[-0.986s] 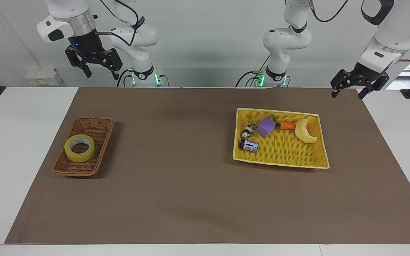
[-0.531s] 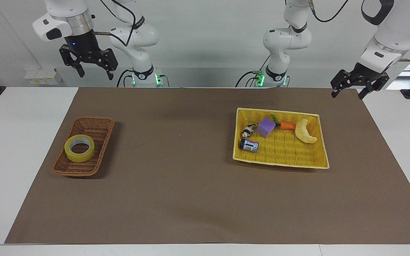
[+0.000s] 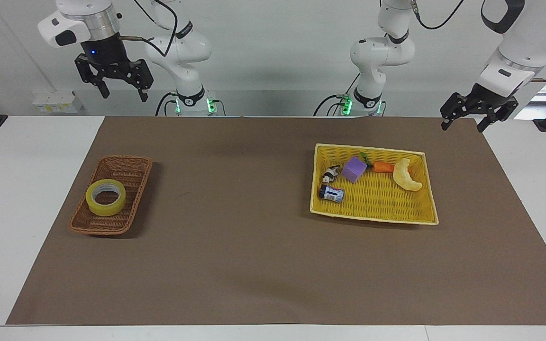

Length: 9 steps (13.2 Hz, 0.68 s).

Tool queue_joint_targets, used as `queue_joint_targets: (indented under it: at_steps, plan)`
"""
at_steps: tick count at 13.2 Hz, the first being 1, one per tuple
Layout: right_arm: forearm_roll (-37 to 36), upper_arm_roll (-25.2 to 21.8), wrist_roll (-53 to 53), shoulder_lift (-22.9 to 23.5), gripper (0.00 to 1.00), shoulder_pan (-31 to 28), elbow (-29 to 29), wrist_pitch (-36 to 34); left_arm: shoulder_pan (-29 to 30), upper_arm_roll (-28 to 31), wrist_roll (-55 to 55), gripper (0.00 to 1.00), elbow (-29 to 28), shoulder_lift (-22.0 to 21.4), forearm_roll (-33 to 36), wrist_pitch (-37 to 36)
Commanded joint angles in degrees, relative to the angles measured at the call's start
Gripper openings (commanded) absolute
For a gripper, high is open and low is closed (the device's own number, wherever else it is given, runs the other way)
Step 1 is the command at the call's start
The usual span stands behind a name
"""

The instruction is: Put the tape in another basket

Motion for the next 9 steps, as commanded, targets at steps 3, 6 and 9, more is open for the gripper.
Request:
queue_joint_targets:
  at_steps: [3,6,9]
  plan:
    - [1.3,0.0,-2.1,-1.0,1.0,-1.1,-0.9,0.3,0.0,0.1,0.8,1.0,0.7,-0.2,1.1,-0.8]
    - [0.5,-0.2,-7.5,-1.5,1.0,-2.0,-1.8,0.2,0.0,0.1,0.8,1.0,0.7,-0.2,1.1,-0.8]
    - [0.5,-0.3,-7.1,-1.5,1.0,-2.4,-2.4,0.2,0.0,0.1,0.8,1.0,0.6,-0.2,1.1,-0.8]
